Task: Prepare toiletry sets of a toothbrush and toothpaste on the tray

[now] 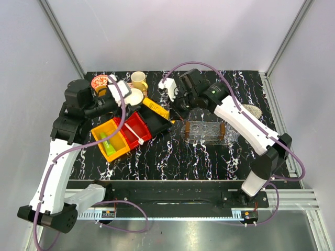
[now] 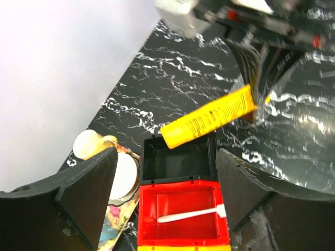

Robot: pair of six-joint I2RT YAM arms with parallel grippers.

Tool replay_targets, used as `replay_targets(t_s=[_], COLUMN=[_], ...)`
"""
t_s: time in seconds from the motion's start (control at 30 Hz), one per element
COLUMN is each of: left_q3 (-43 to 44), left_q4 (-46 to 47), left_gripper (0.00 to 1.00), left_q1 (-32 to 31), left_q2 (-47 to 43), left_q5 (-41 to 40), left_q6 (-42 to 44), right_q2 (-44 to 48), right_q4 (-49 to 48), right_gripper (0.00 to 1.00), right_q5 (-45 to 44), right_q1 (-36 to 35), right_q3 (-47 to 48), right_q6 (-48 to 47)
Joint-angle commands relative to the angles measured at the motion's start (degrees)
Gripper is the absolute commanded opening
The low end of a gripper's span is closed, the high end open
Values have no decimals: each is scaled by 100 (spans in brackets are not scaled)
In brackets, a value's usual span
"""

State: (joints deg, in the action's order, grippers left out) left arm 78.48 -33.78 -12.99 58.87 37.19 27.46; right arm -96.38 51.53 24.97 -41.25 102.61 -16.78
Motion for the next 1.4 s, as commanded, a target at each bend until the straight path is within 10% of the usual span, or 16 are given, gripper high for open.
replay_targets(t_s=[0.0, 1.07, 1.37], left_q3=[247, -438, -816], left_q4=[-893, -727, -349], left_gripper=[80, 84, 68], left_q1=[-405, -2365, -2576], left_q2=[10, 687, 793], left_q5=[44, -2409, -2857], left_q6=[1996, 3810, 3854], right_q2=[146, -118, -153], right_q4=[707, 1465, 1474], right_gripper=[0, 0, 0], right_q5=[368, 1141, 1186], right_q1=[-14, -14, -14], right_q3=[593, 1024, 1068], right_q6=[-458, -502, -484])
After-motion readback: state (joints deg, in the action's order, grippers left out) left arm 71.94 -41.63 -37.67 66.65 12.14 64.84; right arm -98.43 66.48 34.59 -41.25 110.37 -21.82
